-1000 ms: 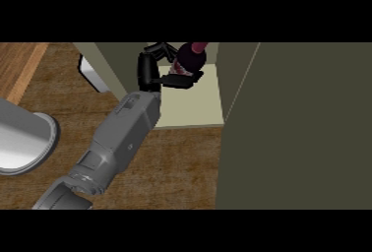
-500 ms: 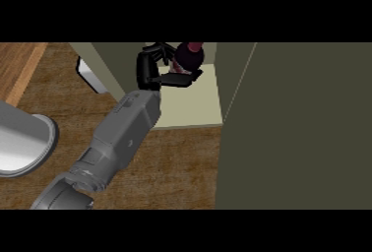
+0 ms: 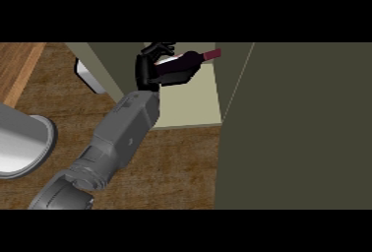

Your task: Pick up the wine, place it into the cabinet and close the cabinet

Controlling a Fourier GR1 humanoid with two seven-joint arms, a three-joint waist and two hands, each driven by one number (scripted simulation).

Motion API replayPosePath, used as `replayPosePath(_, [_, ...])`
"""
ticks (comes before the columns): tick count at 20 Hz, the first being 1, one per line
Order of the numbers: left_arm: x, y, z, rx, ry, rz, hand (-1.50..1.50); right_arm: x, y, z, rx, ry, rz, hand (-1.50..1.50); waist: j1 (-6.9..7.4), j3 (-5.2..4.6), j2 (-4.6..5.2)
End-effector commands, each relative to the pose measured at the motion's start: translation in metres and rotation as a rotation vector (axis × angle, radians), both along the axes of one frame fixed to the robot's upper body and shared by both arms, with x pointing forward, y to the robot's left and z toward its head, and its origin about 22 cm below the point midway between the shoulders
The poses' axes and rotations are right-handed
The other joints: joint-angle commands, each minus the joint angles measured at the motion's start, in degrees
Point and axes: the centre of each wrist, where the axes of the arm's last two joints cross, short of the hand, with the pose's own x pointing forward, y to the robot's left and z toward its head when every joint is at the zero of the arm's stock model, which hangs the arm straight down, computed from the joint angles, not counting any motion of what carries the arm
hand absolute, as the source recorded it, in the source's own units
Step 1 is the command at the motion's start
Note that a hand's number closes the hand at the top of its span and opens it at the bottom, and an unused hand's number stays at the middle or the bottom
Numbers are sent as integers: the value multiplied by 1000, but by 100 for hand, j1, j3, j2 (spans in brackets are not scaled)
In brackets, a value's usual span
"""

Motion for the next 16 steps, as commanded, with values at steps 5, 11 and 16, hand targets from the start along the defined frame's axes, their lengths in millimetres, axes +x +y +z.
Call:
replayPosePath(5, [-7,14,-20,70,58,54,-150,-6,-10,10,19,-29,-10,-150,20,-25,49])
replayPosePath(11, [-3,30,-18,126,72,95,-150,-4,-6,6,38,-28,24,-150,-72,-25,91])
replayPosePath(16, [-13,24,-34,145,54,88,-150,-12,0,10,19,-33,24,-150,-48,-31,69])
